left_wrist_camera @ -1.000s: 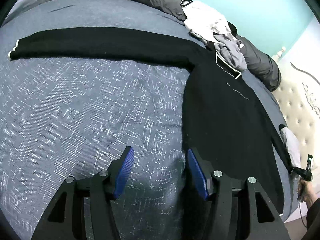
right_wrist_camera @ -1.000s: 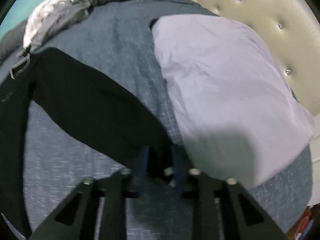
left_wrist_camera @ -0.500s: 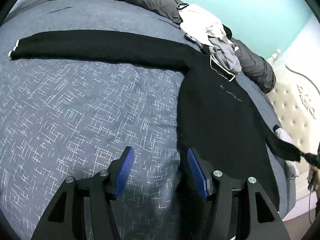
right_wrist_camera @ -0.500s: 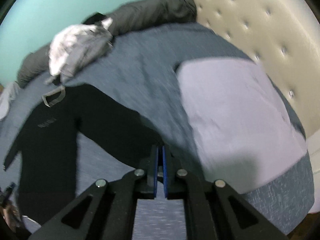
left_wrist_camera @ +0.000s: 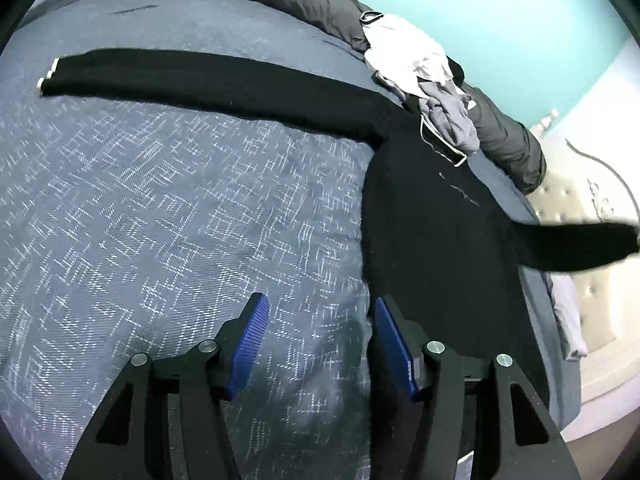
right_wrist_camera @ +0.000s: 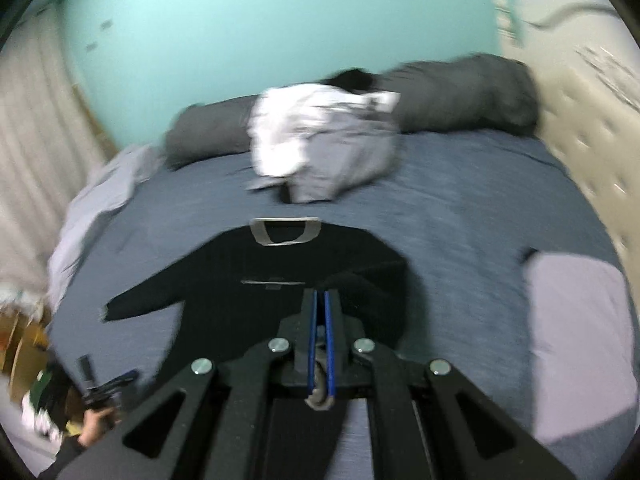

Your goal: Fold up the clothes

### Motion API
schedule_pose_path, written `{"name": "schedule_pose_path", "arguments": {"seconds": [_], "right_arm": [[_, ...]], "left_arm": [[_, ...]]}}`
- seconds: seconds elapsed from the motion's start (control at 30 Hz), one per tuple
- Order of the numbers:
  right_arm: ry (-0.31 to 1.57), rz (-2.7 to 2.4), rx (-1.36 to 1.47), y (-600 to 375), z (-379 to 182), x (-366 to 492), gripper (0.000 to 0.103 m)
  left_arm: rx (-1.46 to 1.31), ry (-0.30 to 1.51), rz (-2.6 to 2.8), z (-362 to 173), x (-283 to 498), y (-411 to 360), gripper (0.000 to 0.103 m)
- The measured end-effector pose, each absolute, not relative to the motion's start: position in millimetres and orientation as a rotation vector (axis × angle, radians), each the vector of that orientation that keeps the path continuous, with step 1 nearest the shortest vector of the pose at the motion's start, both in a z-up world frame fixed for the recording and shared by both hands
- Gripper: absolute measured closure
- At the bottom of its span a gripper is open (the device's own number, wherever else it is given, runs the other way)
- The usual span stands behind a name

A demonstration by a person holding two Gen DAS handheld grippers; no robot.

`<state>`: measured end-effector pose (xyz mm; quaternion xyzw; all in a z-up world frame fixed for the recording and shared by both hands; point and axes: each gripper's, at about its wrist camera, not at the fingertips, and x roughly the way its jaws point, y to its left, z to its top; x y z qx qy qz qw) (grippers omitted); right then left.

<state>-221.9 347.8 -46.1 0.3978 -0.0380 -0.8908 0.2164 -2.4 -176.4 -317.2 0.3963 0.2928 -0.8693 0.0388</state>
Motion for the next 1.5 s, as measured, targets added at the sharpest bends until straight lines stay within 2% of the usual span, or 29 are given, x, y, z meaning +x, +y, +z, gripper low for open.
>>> {"name": "schedule_pose_path", "arguments": {"seconds": [0.1,0.2,0.5,0.73,0.87,0.93,1.03,1.2,1.33,1.5], "right_arm": [[-0.056,-2.348,1.077,284.7,-40.7,-211.8,0.1],[-0.013,-2.245,1.118,226.3,-63.2,-203.9,0.1],[0.018,-2.076,1.34,111.1,-200.2,-189.0,0.1],[0.022,-2.014,1.398,76.0,-255.4,-179.8,0.098],[0.003,-2.01,1.403,79.3,-259.5,-182.1,0.094],[0.022,-2.03,1.363,86.6,-251.0,-182.5,0.088],[0.016,-2.084,1.307,110.6,-234.7,-187.5,0.086],[0.013,-2.234,1.309,174.1,-223.4,-206.7,0.081],[0.029,-2.4,1.362,237.5,-230.5,-223.9,0.072],[-0.021,-2.544,1.401,304.5,-244.9,-244.5,0.071]], "left_arm": [[1.211,0.885,-2.681,-313.0,-1.1,-175.4,0.043],[1.201,0.876,-2.697,-308.7,1.1,-174.1,0.043],[1.206,0.836,-2.735,-302.3,2.8,-168.6,0.043],[1.213,0.82,-2.746,-300.0,-0.4,-165.9,0.043],[1.217,0.807,-2.762,-297.4,-2.7,-161.7,0.043],[1.223,0.8,-2.771,-296.4,-3.9,-159.1,0.043],[1.232,0.784,-2.787,-293.8,-6.0,-153.1,0.043],[1.262,0.741,-2.836,-288.0,-14.7,-135.1,0.043],[1.323,0.689,-2.884,-285.9,-31.9,-111.4,0.043],[1.421,0.625,-2.934,-287.2,-62.2,-76.9,0.042]]}}
